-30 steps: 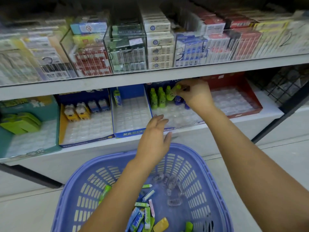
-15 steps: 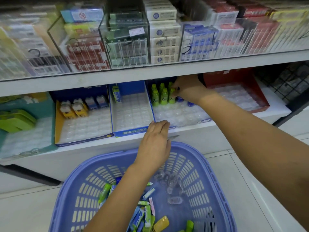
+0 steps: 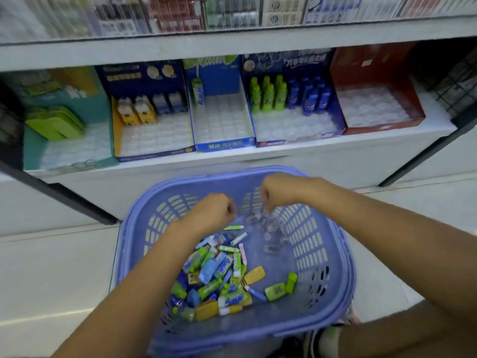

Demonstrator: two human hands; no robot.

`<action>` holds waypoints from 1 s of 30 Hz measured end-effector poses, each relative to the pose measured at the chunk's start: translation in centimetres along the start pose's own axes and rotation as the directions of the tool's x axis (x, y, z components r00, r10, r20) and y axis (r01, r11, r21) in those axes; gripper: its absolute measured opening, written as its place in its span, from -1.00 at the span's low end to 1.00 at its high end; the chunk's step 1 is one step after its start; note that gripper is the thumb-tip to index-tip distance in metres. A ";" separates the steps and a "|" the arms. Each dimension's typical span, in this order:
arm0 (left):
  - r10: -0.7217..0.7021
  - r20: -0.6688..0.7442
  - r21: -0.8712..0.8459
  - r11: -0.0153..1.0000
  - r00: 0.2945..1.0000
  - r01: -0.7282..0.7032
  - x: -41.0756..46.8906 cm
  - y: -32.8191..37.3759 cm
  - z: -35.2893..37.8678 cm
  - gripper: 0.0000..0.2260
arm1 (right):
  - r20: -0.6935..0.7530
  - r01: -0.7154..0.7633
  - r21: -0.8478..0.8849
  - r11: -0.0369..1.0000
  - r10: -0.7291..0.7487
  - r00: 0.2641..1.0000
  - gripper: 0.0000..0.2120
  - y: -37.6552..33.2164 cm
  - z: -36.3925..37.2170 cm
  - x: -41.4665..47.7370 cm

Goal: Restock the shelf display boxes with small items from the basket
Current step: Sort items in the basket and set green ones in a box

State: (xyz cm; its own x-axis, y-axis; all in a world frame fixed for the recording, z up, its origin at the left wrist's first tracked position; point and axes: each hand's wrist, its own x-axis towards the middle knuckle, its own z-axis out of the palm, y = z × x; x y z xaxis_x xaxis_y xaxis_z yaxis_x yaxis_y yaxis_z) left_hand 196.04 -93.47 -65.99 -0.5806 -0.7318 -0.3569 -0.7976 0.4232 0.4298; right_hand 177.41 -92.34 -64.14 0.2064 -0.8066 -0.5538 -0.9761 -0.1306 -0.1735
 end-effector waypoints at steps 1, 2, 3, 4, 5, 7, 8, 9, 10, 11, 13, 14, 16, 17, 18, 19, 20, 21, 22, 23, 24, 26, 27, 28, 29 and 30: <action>-0.064 0.148 0.081 0.995 0.987 0.053 -0.7 -1.2 1.2 -0.85 | 0.187 0.024 -0.038 0.999 -0.017 0.982 -0.82 -1.0 3.0 0.0; -0.121 0.286 0.138 0.987 0.951 0.084 -1.6 -2.4 2.4 -0.87 | 0.347 0.048 -0.077 0.996 -0.019 0.938 -0.80 -1.6 5.9 0.0; -0.172 0.406 0.184 0.977 0.898 0.104 -2.4 -3.5 3.5 -0.88 | 0.481 0.072 -0.119 0.990 -0.006 0.877 -0.74 -2.1 8.6 0.0; -0.219 0.495 0.240 0.965 0.841 0.109 -3.1 -4.6 4.6 -0.87 | 0.575 0.116 -0.183 0.976 0.010 0.818 -0.68 -2.4 11.1 0.1; -0.264 0.557 0.307 0.947 0.787 0.100 -3.7 -5.5 5.5 -0.84 | 0.625 0.154 -0.239 0.959 0.030 0.780 -0.63 -2.5 13.2 0.0; -0.319 0.632 0.407 0.912 0.706 0.048 -4.9 -6.8 6.7 -0.78 | 0.640 0.186 -0.345 0.920 0.085 0.764 -0.61 -2.7 15.4 -0.3; -0.329 0.650 0.429 0.903 0.685 0.027 -5.4 -7.3 7.3 -0.77 | 0.614 0.108 -0.341 0.934 0.134 0.778 -0.63 -2.5 16.0 -0.2; -0.322 0.657 0.432 0.902 0.682 0.009 -5.9 -7.7 7.8 -0.80 | 0.589 0.087 -0.361 0.929 0.154 0.793 -0.67 -2.1 16.2 -0.2; -0.313 0.654 0.427 0.904 0.688 0.006 -6.3 -8.0 8.3 -0.77 | 0.561 0.178 -0.382 0.907 0.074 0.825 -0.69 -1.6 16.5 0.2; -0.301 0.654 0.421 0.907 0.694 -0.004 -6.7 -8.3 8.8 -0.72 | 0.537 0.192 -0.368 0.910 0.040 0.842 -0.70 -1.1 17.1 0.4; -0.275 0.656 0.398 0.917 0.703 -0.012 -7.3 -8.7 9.5 -0.70 | 0.539 0.109 -0.289 0.951 0.068 0.839 -0.69 -0.1 17.9 0.7; -0.269 0.650 0.386 0.923 0.711 -0.004 -7.5 -8.8 9.6 -0.72 | 0.560 0.075 -0.264 0.962 0.090 0.823 -0.68 -0.2 18.1 0.8; -0.268 0.640 0.369 0.929 0.720 0.018 -7.6 -8.7 9.6 -0.75 | 0.536 -0.095 -0.145 0.985 0.158 0.829 -0.70 0.0 18.6 0.8; -0.275 0.635 0.360 0.932 0.722 0.038 -7.7 -8.7 9.4 -0.78 | 0.503 -0.160 -0.093 0.983 0.185 0.844 -0.70 0.1 18.8 0.9; -0.288 0.626 0.353 0.933 0.725 0.066 -7.7 -8.6 9.3 -0.84 | 0.502 -0.149 -0.102 0.983 0.181 0.846 -0.69 0.1 18.4 0.9; -0.296 0.621 0.344 0.935 0.726 0.087 -7.7 -8.4 9.1 -0.89 | 0.505 -0.137 -0.111 0.984 0.175 0.845 -0.68 -0.2 18.1 1.0; -0.304 0.624 0.329 0.938 0.720 0.111 -7.6 -8.3 8.8 -0.85 | 0.512 -0.108 -0.157 0.982 0.175 0.841 -0.67 -0.3 17.8 1.0; -0.304 0.639 0.294 0.945 0.707 0.141 -7.4 -8.2 8.4 -0.79 | 0.506 -0.073 -0.224 0.972 0.180 0.844 -0.67 -0.2 18.0 1.1; -0.292 0.656 0.223 0.956 0.696 0.191 -7.0 -8.0 7.9 -0.78 | 0.496 -0.056 -0.276 0.959 0.192 0.847 -0.67 -0.2 17.9 1.2; -0.262 0.667 0.127 0.963 0.698 0.239 -6.6 -7.8 7.4 -0.81 | 0.465 -0.080 -0.250 0.965 0.193 0.864 -0.67 -0.1 17.7 1.3; -0.229 0.659 0.030 0.960 0.717 0.279 -6.0 -7.5 6.9 -0.83 | 0.460 -0.130 -0.190 0.973 0.205 0.864 -0.67 0.0 16.9 1.3; -0.177 0.567 -0.151 0.938 0.804 0.312 -4.9 -6.8 6.4 -0.88 | 0.489 -0.213 -0.034 0.976 0.203 0.849 -0.77 0.7 15.3 1.7; -0.165 0.497 -0.237 0.919 0.852 0.316 -4.5 -6.5 6.2 -0.89 | 0.479 -0.214 0.059 0.975 0.161 0.863 -0.88 0.9 13.9 1.8; -0.171 0.423 -0.317 0.892 0.890 0.322 -4.0 -6.2 6.3 -0.85 | 0.442 -0.210 0.200 0.957 0.103 0.891 -0.90 1.1 12.7 1.8; -0.186 0.357 -0.380 0.866 0.915 0.325 -3.7 -5.9 6.4 -0.79 | 0.367 -0.192 0.350 0.917 0.055 0.929 -0.88 1.2 11.6 1.9; -0.199 0.308 -0.420 0.849 0.931 0.320 -3.4 -5.7 6.4 -0.74 | 0.282 -0.189 0.521 0.832 0.041 0.958 -0.88 1.2 10.8 2.0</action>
State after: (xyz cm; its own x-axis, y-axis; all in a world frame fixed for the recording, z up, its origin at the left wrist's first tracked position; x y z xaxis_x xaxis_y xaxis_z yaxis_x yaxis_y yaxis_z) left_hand 201.52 -89.95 -72.54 -0.4323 -0.6006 -0.6726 -0.7946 -0.0990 0.5990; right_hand 177.34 -87.85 -74.24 0.1768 -0.6159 -0.7677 -0.8160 0.3444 -0.4642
